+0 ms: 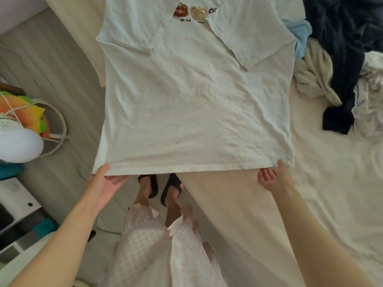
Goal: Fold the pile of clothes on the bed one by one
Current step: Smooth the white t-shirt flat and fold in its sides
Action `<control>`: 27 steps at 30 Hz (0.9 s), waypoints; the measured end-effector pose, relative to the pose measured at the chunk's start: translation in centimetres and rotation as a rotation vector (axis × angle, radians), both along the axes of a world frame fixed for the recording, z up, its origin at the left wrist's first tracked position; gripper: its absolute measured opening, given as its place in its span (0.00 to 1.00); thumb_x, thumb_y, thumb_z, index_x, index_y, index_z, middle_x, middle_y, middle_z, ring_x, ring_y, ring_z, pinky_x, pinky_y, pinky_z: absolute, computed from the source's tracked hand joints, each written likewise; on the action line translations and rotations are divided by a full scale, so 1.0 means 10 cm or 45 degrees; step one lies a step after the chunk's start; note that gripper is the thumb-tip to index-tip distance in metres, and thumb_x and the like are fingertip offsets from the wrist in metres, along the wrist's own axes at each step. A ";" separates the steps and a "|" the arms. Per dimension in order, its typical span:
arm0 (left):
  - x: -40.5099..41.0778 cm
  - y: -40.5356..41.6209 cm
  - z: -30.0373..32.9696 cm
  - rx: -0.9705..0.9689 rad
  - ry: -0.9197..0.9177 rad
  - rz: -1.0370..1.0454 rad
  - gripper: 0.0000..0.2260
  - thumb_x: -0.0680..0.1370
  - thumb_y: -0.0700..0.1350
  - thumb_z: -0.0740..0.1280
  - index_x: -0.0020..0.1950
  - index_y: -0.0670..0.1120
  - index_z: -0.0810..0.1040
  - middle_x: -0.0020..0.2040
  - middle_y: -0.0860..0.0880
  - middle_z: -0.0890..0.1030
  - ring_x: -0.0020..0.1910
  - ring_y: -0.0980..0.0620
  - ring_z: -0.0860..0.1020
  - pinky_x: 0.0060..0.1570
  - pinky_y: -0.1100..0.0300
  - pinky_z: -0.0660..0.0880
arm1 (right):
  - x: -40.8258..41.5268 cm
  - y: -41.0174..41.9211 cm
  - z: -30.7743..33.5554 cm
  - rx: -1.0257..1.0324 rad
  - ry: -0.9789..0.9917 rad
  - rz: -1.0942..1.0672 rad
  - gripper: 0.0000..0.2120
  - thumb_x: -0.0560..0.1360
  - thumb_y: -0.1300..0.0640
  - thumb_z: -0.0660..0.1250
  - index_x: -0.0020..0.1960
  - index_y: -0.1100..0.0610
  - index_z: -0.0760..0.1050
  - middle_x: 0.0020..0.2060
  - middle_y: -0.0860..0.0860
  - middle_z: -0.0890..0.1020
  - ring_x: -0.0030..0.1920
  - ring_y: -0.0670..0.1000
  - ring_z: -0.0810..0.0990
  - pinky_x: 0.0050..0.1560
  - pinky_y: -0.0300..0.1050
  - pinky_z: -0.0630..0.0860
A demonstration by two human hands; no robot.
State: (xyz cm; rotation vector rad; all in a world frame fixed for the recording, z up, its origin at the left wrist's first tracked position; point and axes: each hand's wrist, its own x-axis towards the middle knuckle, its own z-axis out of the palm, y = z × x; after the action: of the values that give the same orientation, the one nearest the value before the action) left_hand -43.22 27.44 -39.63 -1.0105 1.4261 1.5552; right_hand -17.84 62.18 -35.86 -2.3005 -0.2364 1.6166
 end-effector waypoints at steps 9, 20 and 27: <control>0.07 0.25 0.13 -0.182 0.137 0.255 0.10 0.82 0.40 0.57 0.63 0.45 0.68 0.60 0.45 0.76 0.52 0.47 0.78 0.59 0.44 0.73 | -0.06 0.21 0.17 -0.123 0.329 -0.396 0.09 0.77 0.57 0.65 0.56 0.59 0.74 0.48 0.53 0.80 0.48 0.55 0.79 0.59 0.48 0.74; -0.06 0.28 0.54 -0.369 0.258 0.304 0.17 0.81 0.34 0.57 0.70 0.41 0.66 0.63 0.42 0.75 0.53 0.47 0.76 0.58 0.48 0.74 | 0.12 0.29 0.39 0.098 0.071 -0.278 0.20 0.76 0.60 0.67 0.67 0.55 0.70 0.58 0.48 0.78 0.57 0.50 0.78 0.42 0.44 0.79; -0.09 0.34 1.07 -0.394 0.332 0.168 0.16 0.81 0.37 0.56 0.70 0.41 0.65 0.60 0.42 0.74 0.54 0.45 0.76 0.52 0.49 0.76 | 0.05 0.25 0.83 0.403 -0.086 -0.026 0.16 0.78 0.64 0.64 0.65 0.60 0.71 0.53 0.55 0.78 0.51 0.55 0.80 0.47 0.49 0.79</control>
State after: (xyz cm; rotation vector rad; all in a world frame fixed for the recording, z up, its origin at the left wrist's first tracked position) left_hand -44.16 30.81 -28.97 -1.1313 1.8565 1.6396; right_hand -17.30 64.70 -27.55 -2.1086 -0.4489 1.3797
